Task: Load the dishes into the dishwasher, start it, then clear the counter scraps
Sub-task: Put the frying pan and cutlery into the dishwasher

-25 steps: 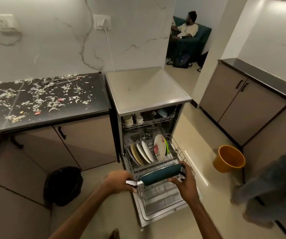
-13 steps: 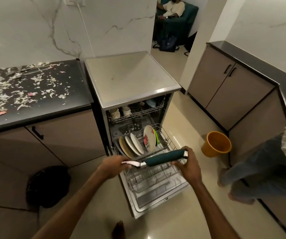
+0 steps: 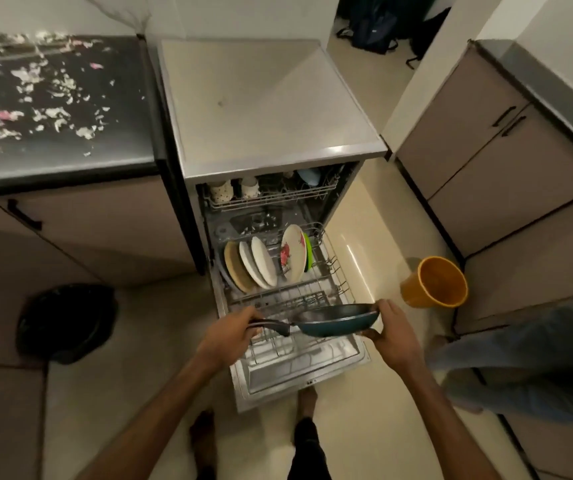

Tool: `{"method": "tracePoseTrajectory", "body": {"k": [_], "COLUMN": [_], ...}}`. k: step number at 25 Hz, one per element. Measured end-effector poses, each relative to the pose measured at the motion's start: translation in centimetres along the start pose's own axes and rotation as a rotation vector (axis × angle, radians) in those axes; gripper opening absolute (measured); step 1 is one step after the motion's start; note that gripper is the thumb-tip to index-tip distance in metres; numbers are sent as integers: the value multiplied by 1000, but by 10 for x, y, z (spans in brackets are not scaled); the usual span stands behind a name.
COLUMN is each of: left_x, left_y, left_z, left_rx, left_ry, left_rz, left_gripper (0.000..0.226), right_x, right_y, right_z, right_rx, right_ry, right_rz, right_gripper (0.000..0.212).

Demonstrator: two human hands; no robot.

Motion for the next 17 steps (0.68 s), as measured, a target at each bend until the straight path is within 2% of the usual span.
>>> {"method": "tracePoseTrajectory", "body": {"k": [2, 5, 7, 13, 17], "left_x": [-3, -15, -14, -5, 10], "left_y": [-12, -26, -38, -90, -143], "left_z": [28, 75, 109, 168, 211], "left_rx": [-8, -21, -9, 11, 101], "left_ry": [32, 7, -19, 3, -45], "left_rz": [-129, -286, -366, -495, -545], "left_gripper": [17, 17, 14, 16, 16], "right_x": [15, 29, 34, 42, 68], "right_y": [17, 49, 75, 120, 124], "right_z": [26, 61, 89, 166, 226], "right_rx": [-21, -45, -65, -5, -41], "right_ry": [-95, -301, -379, -538, -577], "right_rz": [-104, -225, -290, -230, -276], "right_gripper": [39, 35, 33, 30, 31]}}
Point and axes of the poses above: each hand's wrist, its own x-axis towards the middle knuckle, its own z-axis out of the palm, y = z × x, the point moved 6 cm from there along x, towards the middle knuckle, and after that the axes turned 14 degrees about y, right-handed, at the moved point
